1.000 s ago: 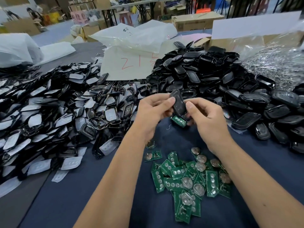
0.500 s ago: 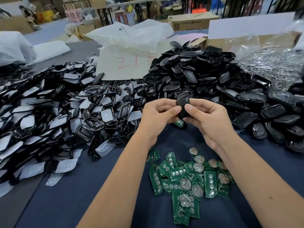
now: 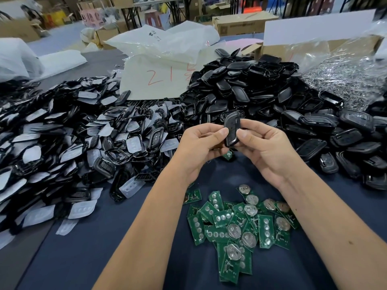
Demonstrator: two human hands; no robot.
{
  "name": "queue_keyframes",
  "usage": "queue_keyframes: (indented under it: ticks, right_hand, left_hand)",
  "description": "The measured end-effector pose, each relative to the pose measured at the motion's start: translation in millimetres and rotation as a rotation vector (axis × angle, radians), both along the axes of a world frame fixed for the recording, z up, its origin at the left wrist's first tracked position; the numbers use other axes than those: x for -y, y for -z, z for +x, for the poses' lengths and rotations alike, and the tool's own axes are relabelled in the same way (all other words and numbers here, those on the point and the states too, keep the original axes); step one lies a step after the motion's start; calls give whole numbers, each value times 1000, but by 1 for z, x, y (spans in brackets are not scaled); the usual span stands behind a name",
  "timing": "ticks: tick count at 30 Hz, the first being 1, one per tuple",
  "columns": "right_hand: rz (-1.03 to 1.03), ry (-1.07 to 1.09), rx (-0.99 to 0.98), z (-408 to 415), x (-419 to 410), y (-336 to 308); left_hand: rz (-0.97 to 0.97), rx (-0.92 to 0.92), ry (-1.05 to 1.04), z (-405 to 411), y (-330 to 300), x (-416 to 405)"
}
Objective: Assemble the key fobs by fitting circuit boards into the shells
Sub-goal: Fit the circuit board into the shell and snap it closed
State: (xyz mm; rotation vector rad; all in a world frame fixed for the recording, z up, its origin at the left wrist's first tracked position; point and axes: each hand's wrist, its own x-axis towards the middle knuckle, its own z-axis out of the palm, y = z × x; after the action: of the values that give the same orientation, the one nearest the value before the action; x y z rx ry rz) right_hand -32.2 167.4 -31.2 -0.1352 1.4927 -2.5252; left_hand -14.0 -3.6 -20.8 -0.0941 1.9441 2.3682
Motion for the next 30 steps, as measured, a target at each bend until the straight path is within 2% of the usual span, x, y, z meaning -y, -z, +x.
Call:
queue_keyframes:
  ticks: [11,19,24,30]
  right_hand:
    - [71,-4,-25,0,0,4]
    - [25,-94,36,-3,-6,0]
    - [-80,31,121,-5,-3,2]
    - [-165,-15,147,-4,-1,2]
  left_hand:
    - [-329,-134,-12,1,2,4]
    - [-269,-125,28,2,1,-1]
    - [-328,-150,53,4,0,-2]
    - [-259,-110,105,2,1,1]
